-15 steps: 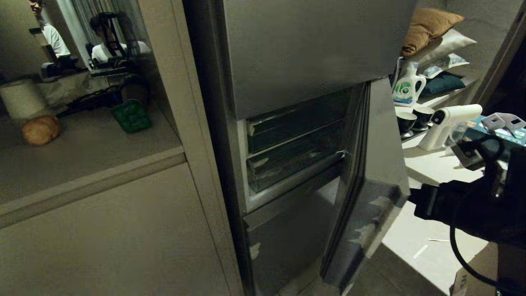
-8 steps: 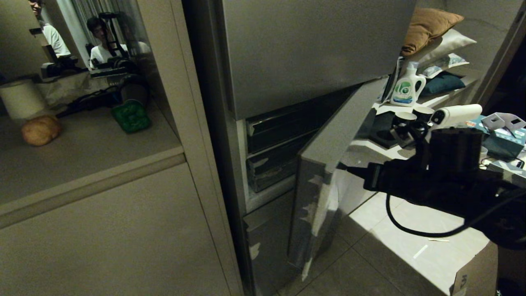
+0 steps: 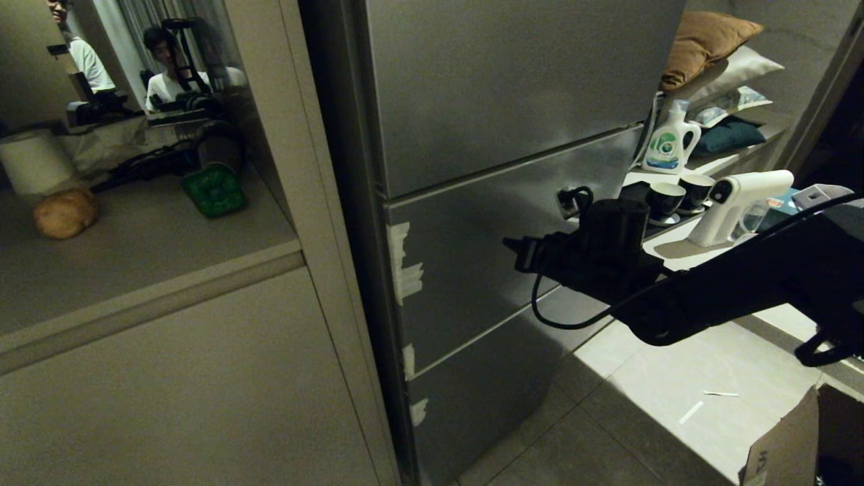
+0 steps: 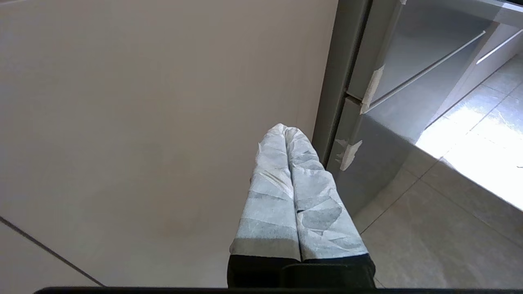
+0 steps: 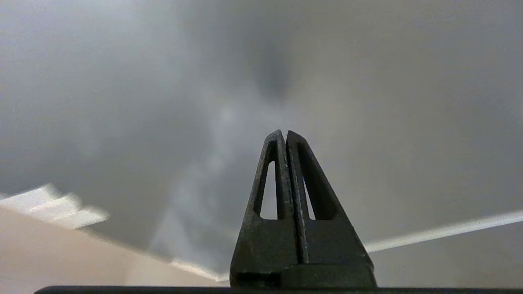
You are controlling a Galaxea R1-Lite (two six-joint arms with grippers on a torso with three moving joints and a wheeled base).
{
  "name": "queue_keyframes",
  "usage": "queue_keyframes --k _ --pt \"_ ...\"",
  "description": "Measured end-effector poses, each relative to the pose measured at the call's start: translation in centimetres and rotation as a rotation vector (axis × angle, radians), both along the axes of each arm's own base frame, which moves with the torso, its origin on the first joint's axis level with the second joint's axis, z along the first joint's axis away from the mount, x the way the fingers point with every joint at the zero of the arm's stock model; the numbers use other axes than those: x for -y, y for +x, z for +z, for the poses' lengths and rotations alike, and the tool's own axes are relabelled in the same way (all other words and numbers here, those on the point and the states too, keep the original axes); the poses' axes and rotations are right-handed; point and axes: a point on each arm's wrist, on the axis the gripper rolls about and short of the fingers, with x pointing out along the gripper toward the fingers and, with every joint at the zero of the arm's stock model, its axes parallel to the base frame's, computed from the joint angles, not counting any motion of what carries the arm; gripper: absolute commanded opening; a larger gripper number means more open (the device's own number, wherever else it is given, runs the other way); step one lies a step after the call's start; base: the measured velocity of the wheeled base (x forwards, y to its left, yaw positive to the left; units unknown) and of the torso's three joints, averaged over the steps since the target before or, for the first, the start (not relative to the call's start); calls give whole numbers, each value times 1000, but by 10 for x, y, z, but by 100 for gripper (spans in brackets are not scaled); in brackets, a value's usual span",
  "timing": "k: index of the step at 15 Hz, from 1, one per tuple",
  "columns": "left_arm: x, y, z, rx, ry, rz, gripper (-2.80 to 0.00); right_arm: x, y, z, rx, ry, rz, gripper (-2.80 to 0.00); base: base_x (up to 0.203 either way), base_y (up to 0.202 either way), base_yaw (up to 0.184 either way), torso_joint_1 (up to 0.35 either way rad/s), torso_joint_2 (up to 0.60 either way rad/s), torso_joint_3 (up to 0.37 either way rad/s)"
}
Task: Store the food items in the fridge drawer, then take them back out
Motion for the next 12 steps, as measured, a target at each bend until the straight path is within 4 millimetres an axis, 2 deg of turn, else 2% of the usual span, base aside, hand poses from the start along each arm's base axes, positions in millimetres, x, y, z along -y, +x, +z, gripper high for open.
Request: queue_keyframes --k 2,3,5,8,10,12 --pt "0 0 0 0 0 0 -280 -3 3 -12 -24 -8 3 -280 0 0 0 0 0 0" --pt "0 0 0 0 0 0 -280 -2 -1 -17 -47 -18 4 -280 0 0 0 0 0 0" --pt "0 0 0 0 0 0 -280 4 -20 -15 -75 -30 8 -280 0 0 0 0 0 0" --pt "0 0 0 0 0 0 -280 21 -73 10 -79 -34 19 -280 0 0 0 0 0 0" --pt "0 0 0 0 0 0 -280 38 -122 25 -81 -38 27 -280 0 0 0 0 0 0" --pt "0 0 0 0 0 0 -280 58 -173 28 -85 -57 11 -280 0 0 0 0 0 0"
